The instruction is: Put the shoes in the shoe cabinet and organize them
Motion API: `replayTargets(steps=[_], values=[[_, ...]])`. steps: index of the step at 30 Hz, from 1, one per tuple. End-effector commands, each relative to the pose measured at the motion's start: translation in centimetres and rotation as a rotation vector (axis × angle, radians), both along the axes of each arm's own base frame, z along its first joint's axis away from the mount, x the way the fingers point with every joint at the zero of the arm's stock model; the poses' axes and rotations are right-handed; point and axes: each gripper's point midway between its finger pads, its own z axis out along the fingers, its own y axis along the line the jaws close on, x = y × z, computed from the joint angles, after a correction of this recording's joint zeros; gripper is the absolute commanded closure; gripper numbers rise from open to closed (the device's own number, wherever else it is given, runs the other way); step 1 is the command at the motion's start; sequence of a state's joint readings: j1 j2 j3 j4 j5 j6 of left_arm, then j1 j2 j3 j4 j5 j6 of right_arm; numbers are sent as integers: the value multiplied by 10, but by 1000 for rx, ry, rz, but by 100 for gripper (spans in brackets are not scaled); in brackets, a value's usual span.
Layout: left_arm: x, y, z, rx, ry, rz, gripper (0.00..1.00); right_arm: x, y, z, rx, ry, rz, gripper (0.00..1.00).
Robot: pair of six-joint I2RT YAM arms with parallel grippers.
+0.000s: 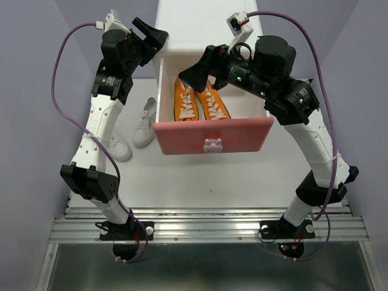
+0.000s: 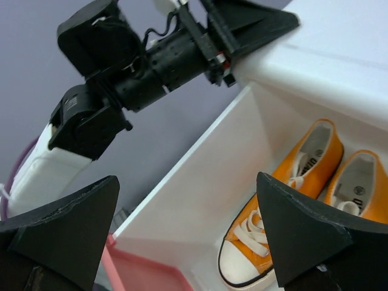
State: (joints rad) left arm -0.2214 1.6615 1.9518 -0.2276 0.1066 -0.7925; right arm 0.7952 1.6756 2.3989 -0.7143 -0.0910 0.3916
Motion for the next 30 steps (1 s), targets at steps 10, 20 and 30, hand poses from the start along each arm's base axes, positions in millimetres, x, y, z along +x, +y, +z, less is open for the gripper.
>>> replayTargets(steps=[10, 20, 30], values=[[-9, 52, -188, 361, 556, 82, 11, -118, 72, -32, -224, -160, 429, 0], [-9, 52, -192, 364, 567, 77, 11, -164, 79, -78, -404, -161, 515, 0], [-17, 55, -192, 370, 570, 86, 11, -164, 28, -152, -701, 45, 449, 0]])
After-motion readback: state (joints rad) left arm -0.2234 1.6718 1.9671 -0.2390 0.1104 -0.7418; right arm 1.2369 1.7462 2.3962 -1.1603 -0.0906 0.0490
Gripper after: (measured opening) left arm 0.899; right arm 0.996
